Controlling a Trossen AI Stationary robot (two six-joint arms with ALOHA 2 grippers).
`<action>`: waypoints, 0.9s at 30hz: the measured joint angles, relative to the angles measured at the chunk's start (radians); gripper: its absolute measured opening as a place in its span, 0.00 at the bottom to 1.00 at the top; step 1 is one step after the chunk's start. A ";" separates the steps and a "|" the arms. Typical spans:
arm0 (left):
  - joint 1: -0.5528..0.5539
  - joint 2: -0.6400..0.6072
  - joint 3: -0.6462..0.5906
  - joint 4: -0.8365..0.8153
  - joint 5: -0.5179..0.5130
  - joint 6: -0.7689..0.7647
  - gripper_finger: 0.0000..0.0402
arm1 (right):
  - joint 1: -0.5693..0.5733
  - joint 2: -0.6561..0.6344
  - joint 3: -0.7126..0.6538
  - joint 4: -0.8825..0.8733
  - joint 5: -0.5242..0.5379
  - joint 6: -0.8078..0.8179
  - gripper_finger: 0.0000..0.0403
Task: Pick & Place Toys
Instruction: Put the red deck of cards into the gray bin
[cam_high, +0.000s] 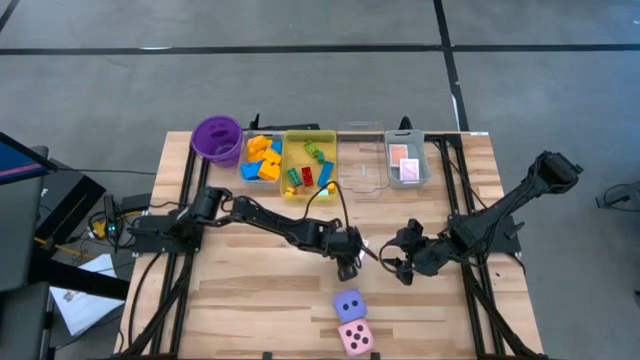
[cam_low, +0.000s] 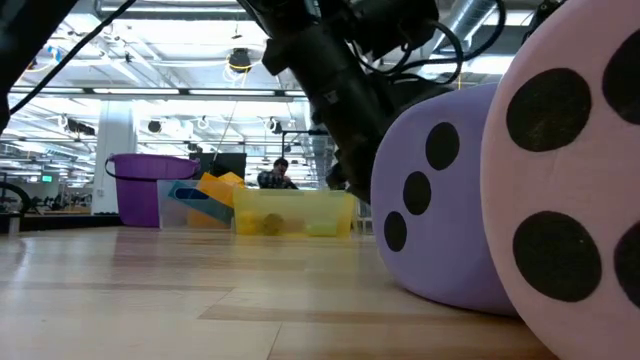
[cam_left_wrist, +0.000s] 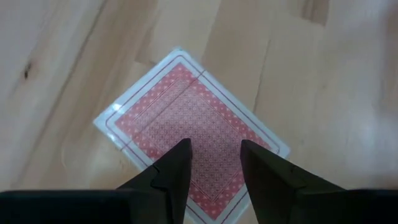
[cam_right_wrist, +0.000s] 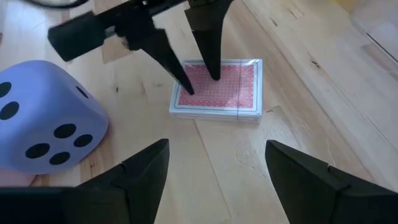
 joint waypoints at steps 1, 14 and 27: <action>-0.005 0.003 0.000 -0.015 -0.005 0.035 0.34 | 0.001 0.000 0.000 0.001 0.000 0.000 0.64; -0.041 0.013 -0.001 -0.085 0.122 0.596 0.34 | 0.002 0.000 0.000 0.024 -0.041 -0.002 0.64; -0.038 -0.077 -0.015 -0.120 0.129 0.665 0.34 | -0.009 0.030 0.001 0.135 -0.108 -0.383 0.64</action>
